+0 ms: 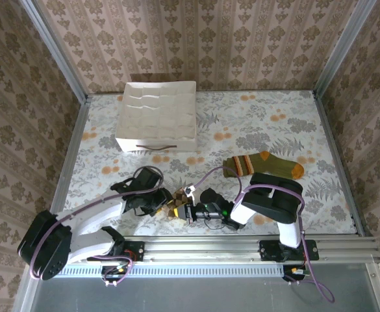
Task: Roll the socks
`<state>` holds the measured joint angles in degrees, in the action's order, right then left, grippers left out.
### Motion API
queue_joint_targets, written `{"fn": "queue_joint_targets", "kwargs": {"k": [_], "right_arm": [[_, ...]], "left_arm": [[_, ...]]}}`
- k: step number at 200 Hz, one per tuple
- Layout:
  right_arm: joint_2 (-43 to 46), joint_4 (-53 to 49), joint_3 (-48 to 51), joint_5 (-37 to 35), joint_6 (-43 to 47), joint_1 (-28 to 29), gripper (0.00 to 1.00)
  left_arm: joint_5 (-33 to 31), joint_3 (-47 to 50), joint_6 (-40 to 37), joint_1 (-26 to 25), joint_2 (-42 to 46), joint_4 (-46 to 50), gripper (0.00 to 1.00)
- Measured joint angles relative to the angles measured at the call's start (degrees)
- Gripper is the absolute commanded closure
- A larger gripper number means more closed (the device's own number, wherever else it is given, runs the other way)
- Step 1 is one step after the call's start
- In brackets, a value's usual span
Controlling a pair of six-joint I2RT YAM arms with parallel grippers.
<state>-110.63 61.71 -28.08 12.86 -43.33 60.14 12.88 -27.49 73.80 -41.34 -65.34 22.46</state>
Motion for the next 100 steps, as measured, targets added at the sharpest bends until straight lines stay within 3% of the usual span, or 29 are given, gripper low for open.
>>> {"fn": "queue_joint_targets", "kwargs": {"k": [47,67,79,100], "right_arm": [[0.1,-1.7,-0.9,3.6,0.5,-1.9,1.0],[0.7,-3.8,-1.4,5.6,2.2,-3.1,1.0],[1.5,-6.6,-2.3,6.6,4.1,-3.7,0.97],[3.9,-14.7,-4.7,7.2,9.6,-4.1,0.81]], "left_arm": [[0.2,-1.9,-1.4,-1.0,-6.4,-2.0,0.78],[0.2,-3.0,-1.4,-1.0,-7.9,-1.4,1.0],[0.1,-3.8,-1.4,-1.0,-8.8,-0.5,1.0],[-0.7,-5.4,0.2,-1.0,-9.8,2.0,1.0]]}}
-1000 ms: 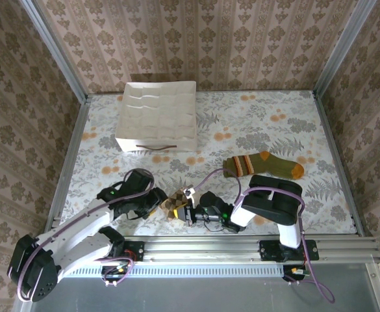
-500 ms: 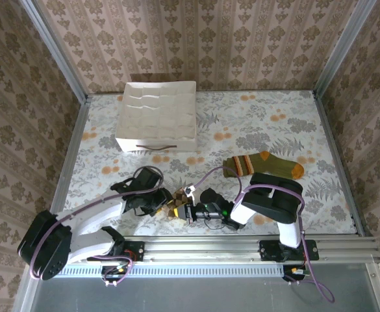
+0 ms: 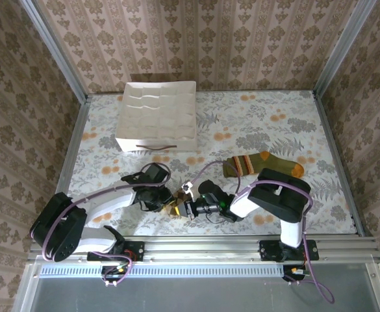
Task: Roll the socks
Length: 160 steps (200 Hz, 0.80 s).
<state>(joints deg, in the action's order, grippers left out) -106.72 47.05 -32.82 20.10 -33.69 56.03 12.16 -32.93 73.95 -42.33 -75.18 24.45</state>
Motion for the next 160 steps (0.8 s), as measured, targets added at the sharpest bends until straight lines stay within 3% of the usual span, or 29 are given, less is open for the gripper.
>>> {"fn": "queue_joint_targets", "kwargs": {"k": [31,71,122,160], "right_arm": [[5.7,-12.4,-2.1,-4.3,11.1,-0.8,0.62],[16.0,-22.1,-1.4,-14.1,19.7,-0.7,0.55],[19.4,-19.8,2.6,-25.4,16.9,11.5,0.5],[14.4,-15.0,1.0,-29.9,11.7,15.1,0.48]], "left_arm": [[-1.6,-1.9,3.9,0.7,0.1,4.9,1.0],[-4.1,-8.1,5.6,0.6,-4.7,15.6,1.0],[-5.0,-17.0,6.3,-1.0,-14.6,23.6,1.0],[-4.7,-18.2,6.3,-1.0,-16.2,24.7,1.0]]}}
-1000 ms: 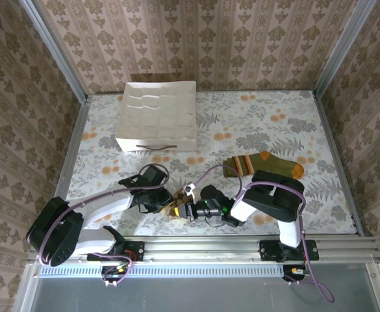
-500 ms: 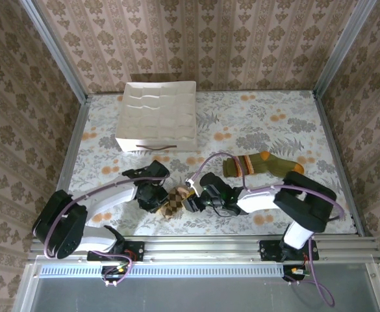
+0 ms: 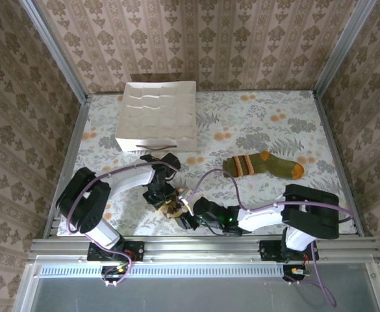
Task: Roll the socks
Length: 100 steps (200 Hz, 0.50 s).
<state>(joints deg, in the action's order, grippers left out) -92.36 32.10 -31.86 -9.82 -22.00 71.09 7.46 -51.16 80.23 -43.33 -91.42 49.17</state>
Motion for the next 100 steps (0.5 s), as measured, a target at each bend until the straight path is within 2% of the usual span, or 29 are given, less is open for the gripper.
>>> {"fn": "queue_joint_targets", "kwargs": {"k": [68,100], "right_arm": [[-7.8,1.0,-6.7,-3.3,-7.2,1.9,0.43],[-10.2,0.0,-9.3,-3.6,-10.0,1.8,0.51]], "left_arm": [[1.1,0.3,0.0,0.0,0.0,-0.7,1.0],[1.7,0.5,-0.1,0.0,0.0,-1.1,1.0]]}}
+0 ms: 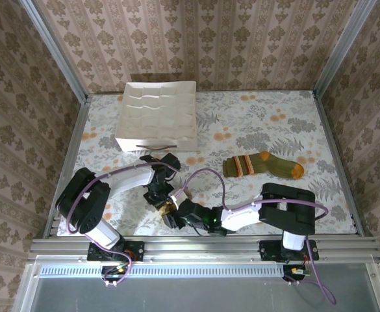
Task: Roll the socks
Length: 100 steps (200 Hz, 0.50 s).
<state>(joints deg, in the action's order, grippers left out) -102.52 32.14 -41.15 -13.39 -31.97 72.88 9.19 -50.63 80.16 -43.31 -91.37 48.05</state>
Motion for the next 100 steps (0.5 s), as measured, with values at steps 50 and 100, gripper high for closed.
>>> {"fn": "queue_joint_targets", "kwargs": {"k": [50,100], "right_arm": [[-1.4,-5.1,-2.5,1.6,-5.1,-1.5,0.92],[-1.2,-3.4,-1.1,3.8,-10.4,-2.9,1.0]], "left_arm": [[-0.4,0.7,-0.2,0.0,1.4,-0.8,0.95],[-1.1,3.5,-1.2,0.7,5.6,-3.5,0.35]]}}
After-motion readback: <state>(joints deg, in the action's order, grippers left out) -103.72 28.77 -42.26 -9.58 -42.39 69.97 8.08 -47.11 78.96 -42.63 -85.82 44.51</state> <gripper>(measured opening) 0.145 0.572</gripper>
